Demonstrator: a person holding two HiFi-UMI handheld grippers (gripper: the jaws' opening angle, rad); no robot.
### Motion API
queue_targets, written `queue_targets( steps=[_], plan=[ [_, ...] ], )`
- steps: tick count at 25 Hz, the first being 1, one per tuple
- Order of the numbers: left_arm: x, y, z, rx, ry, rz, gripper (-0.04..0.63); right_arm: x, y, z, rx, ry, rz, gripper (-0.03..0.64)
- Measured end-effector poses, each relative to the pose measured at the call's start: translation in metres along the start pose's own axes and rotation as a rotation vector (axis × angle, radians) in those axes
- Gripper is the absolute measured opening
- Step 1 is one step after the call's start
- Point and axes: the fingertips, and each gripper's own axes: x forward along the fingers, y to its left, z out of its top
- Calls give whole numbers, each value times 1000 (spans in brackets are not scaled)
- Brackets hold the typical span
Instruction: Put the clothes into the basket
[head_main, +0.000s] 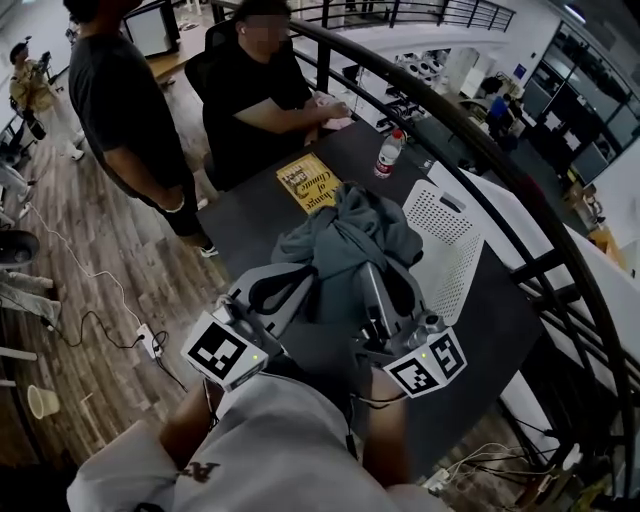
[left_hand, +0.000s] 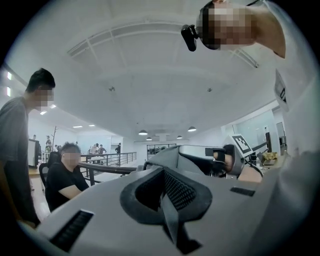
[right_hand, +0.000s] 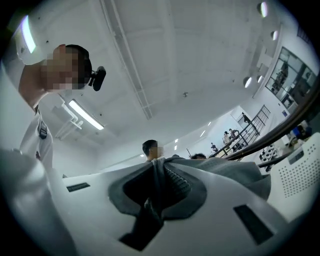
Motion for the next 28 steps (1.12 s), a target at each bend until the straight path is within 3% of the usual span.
queue_targets(
  steps=[9,23,28],
  plan=[
    [30,-27,8,11,-18,-118,5,-30,-19,40,-94,-62,-113,58],
    [103,-55,11,-37,-37,-403,5,-66,-61,80,-193,-108,-367,58],
    [126,-38,6,-46,-48,-474,5,-52,-79,83,-217,-133,-436,58]
  ],
)
